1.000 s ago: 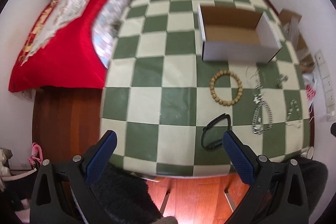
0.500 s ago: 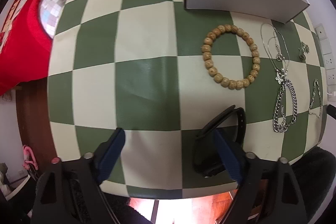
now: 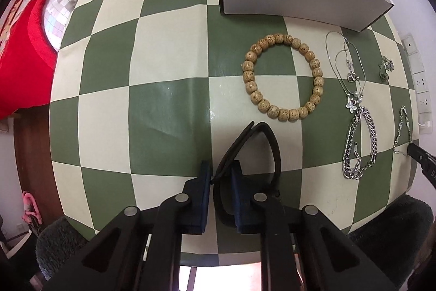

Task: Organize jewelry
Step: 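Lift the black band with the left gripper while the right gripper grasps a silver pendant necklace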

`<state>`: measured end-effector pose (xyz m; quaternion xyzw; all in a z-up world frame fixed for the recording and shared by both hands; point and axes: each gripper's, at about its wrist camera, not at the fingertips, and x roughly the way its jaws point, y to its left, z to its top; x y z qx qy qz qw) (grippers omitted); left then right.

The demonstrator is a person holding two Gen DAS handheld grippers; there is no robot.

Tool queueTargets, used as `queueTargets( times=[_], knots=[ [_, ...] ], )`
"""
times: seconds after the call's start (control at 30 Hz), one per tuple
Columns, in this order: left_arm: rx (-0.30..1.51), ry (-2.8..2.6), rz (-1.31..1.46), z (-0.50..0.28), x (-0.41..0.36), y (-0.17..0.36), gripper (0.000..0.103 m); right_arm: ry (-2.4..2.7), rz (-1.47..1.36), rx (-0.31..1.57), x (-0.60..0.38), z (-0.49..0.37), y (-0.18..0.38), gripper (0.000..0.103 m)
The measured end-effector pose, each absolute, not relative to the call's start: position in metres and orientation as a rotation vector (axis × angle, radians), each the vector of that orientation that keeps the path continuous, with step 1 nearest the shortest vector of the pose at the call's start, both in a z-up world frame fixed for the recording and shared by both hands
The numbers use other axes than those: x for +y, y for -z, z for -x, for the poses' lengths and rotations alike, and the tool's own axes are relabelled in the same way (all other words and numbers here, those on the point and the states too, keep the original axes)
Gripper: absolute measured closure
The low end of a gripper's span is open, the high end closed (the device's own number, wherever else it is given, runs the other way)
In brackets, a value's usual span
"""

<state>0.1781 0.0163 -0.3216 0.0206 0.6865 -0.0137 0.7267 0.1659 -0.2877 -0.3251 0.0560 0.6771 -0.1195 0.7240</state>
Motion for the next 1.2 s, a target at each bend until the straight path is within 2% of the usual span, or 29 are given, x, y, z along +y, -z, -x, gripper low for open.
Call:
queueTargets(
  times=[0.03, 0.17, 0.2, 0.33, 0.5, 1.2],
  knots=[
    [1.510, 0.027, -0.039, -0.176, 0.018, 0.320, 0.093, 0.249, -0.113, 1.488, -0.284, -0.166, 0.325, 0.097],
    [1.472, 0.015, -0.030, -0.163, 0.025, 0.305, 0.098, 0.255, -0.072, 1.469, -0.273, -0.166, 0.324, 0.099],
    [1.458, 0.013, -0.030, -0.159, 0.028, 0.299, 0.098, 0.252, -0.103, 1.464, -0.275, -0.165, 0.322, 0.103],
    [1.422, 0.019, -0.005, -0.163, 0.032, 0.268, 0.098, 0.239, -0.192, 1.406, -0.283, -0.159, 0.299, 0.103],
    [1.370, 0.022, 0.023, -0.168, 0.032, 0.254, 0.098, 0.199, -0.253, 1.321, -0.286, -0.154, 0.256, 0.103],
    [1.144, 0.021, 0.025, -0.244, -0.026, 0.145, 0.098, 0.089, -0.197, 1.092, -0.252, -0.182, 0.125, 0.103]
  ],
)
